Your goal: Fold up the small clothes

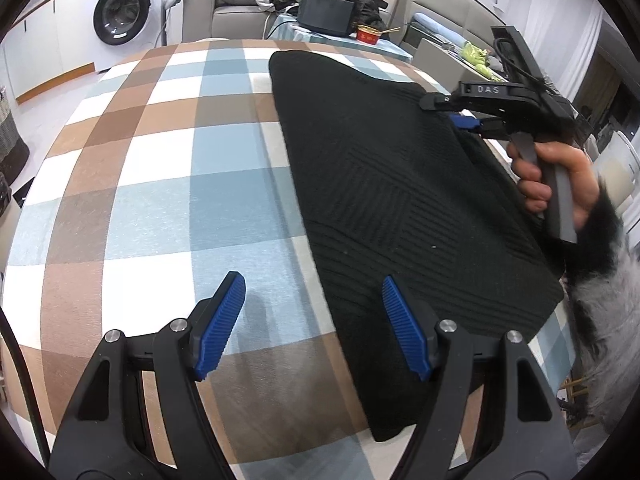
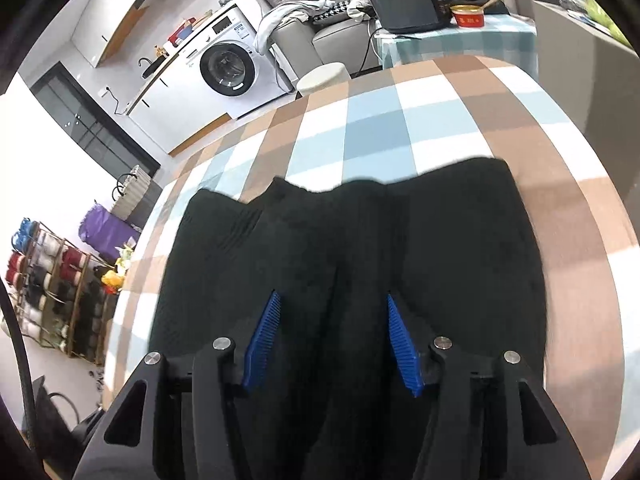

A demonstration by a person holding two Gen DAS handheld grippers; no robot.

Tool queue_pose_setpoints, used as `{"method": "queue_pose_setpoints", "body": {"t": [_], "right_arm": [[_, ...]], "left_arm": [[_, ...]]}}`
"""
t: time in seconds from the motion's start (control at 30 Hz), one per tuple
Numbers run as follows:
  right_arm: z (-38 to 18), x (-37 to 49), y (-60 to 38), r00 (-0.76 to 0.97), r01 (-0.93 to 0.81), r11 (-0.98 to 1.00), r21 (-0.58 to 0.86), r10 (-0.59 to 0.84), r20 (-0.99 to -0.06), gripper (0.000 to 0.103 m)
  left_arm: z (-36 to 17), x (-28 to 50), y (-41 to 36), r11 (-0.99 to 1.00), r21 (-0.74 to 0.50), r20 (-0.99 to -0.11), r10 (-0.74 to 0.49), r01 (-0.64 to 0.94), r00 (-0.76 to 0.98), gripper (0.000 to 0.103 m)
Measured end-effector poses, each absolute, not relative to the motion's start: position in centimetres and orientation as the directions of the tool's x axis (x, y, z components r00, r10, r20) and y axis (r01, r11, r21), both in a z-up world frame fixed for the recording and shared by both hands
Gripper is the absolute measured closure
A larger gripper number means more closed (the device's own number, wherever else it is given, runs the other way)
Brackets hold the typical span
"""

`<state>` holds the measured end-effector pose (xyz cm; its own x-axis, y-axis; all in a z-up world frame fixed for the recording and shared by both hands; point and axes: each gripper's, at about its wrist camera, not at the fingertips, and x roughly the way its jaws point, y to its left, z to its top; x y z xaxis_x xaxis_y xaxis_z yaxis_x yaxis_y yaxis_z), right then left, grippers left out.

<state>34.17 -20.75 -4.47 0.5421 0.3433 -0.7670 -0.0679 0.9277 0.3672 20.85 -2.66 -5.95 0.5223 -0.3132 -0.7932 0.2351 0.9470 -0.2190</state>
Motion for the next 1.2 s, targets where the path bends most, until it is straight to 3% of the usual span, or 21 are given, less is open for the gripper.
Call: {"method": "queue_pose_setpoints", "body": {"t": [0.03,0.07,0.1,0.2,0.3,0.37,0.43,0.5,0.57,0.6,0.8,0.97,1.0,1.03,1.1,1.2], "right_arm": [[-4.5,34.5,-20.4,0.546,-0.079,0.937,0.341,0.327,-0.772,0.055],[-4.4,34.6,-19.8,0.546,-0.094,0.94,0.329,0.325,-0.772,0.077],[-4.4,35.0,-19.6,0.546,-0.111,0.938,0.328,0.334,-0.769,0.084],[-1.5,33.8,-18.6,0.637,-0.178,0.948,0.264,0.315,-0.703,0.089],[-0.8,34.3,-19.0,0.646,-0.143,0.958,0.249,0.281,-0.71,0.089],[-2.9,35.6,-19.8,0.575,-0.069,0.966,0.248,0.242,-0.782,0.083],[-4.3,35.8,-20.9,0.505,-0.012,0.944,0.33,0.291,-0.812,0.075],[-4.0,34.0,-21.7,0.515,-0.019,0.922,0.386,0.34,-0.787,0.071],[-3.5,31.0,-22.3,0.519,-0.037,0.911,0.411,0.369,-0.771,0.054],[-3.5,29.0,-22.5,0.5,-0.059,0.898,0.437,0.405,-0.765,0.053],[-4.5,20.4,-22.0,0.444,-0.08,0.851,0.519,0.497,-0.745,0.052],[-5.0,18.6,-20.5,0.465,-0.093,0.852,0.515,0.495,-0.734,0.051],[-5.0,18.7,-20.3,0.467,-0.093,0.85,0.519,0.498,-0.731,0.05],[-5.1,19.0,-20.2,0.471,-0.09,0.85,0.52,0.496,-0.729,0.05],[-5.3,19.4,-19.9,0.47,-0.099,0.85,0.517,0.498,-0.729,0.05],[-5.4,19.9,-19.3,0.472,-0.119,0.855,0.504,0.495,-0.729,0.05]], "left_arm": [[-6.0,21.0,-2.5,0.947,-0.222,-0.793,-0.313,0.232,0.522,0.034],[-6.0,21.1,-2.4,0.948,-0.222,-0.794,-0.313,0.23,0.522,0.034],[-6.0,21.1,-2.4,0.948,-0.221,-0.793,-0.311,0.228,0.523,0.034],[-5.8,21.2,-2.3,0.949,-0.218,-0.792,-0.308,0.227,0.527,0.034],[-5.9,21.4,-2.3,0.948,-0.221,-0.791,-0.311,0.228,0.528,0.034],[-6.0,21.6,-2.4,0.948,-0.222,-0.792,-0.312,0.228,0.525,0.034],[-6.0,21.6,-2.5,0.948,-0.222,-0.79,-0.312,0.228,0.527,0.034],[-6.0,21.7,-2.6,0.947,-0.226,-0.788,-0.315,0.227,0.529,0.034],[-6.2,21.9,-2.7,0.944,-0.242,-0.787,-0.325,0.223,0.524,0.034],[-6.3,22.0,-2.8,0.942,-0.251,-0.787,-0.332,0.223,0.52,0.034],[-6.8,23.7,-4.8,0.92,-0.286,-0.785,-0.386,0.269,0.485,0.034],[-6.9,25.3,-7.1,0.902,-0.301,-0.775,-0.42,0.31,0.471,0.035],[-6.9,25.5,-7.3,0.904,-0.299,-0.774,-0.417,0.305,0.477,0.047],[-6.9,25.7,-7.4,0.911,-0.29,-0.773,-0.403,0.293,0.489,0.067],[-6.7,26.0,-7.3,0.911,-0.287,-0.763,-0.405,0.297,0.503,0.083],[-6.4,25.7,-6.8,0.913,-0.287,-0.749,-0.402,0.289,0.527,0.09]]}}
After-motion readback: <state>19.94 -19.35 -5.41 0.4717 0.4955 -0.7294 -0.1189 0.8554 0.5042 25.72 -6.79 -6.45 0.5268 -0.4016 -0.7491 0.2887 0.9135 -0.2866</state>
